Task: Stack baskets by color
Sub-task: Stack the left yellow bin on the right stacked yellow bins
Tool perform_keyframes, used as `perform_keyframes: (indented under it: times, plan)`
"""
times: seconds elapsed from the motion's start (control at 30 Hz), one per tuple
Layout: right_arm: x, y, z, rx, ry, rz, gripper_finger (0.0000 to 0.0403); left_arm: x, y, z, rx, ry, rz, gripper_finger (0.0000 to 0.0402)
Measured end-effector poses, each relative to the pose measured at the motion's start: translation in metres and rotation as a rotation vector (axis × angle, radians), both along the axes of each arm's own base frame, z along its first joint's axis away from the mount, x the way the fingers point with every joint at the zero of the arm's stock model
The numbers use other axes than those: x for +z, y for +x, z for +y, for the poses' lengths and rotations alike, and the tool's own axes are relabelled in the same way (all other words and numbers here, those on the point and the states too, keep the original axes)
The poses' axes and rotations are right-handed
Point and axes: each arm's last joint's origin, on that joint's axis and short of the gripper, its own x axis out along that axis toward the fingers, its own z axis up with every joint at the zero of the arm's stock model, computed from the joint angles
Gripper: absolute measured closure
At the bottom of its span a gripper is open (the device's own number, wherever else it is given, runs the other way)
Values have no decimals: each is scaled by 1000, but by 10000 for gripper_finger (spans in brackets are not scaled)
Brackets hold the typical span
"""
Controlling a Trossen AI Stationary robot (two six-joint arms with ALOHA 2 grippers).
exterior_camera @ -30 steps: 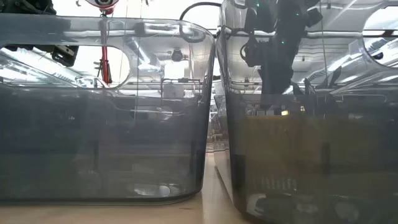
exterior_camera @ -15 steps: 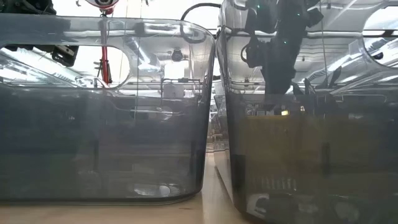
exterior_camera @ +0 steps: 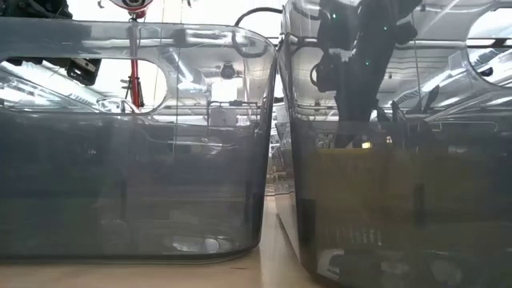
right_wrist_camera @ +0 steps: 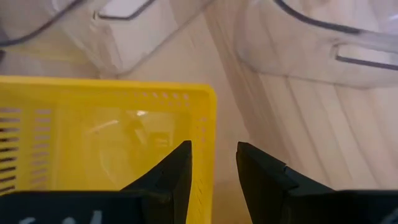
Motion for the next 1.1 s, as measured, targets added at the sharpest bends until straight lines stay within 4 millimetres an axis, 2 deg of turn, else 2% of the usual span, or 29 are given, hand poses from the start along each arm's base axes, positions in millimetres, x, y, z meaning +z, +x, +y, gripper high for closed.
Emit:
perform_keyframes:
  times: [0.6,0.73,1.0,1.1]
  plan:
    - [-27,-11,-4,20,36,-9,275,0,0,0,0,0,1,371]
    - [-30,-12,-4,23,34,-13,298,0,0,0,0,0,0,376]
    - [-30,-12,-3,14,73,-15,378,0,0,0,0,0,0,369]
    - [-30,-12,-3,10,77,-15,390,0,0,0,-1,0,0,366]
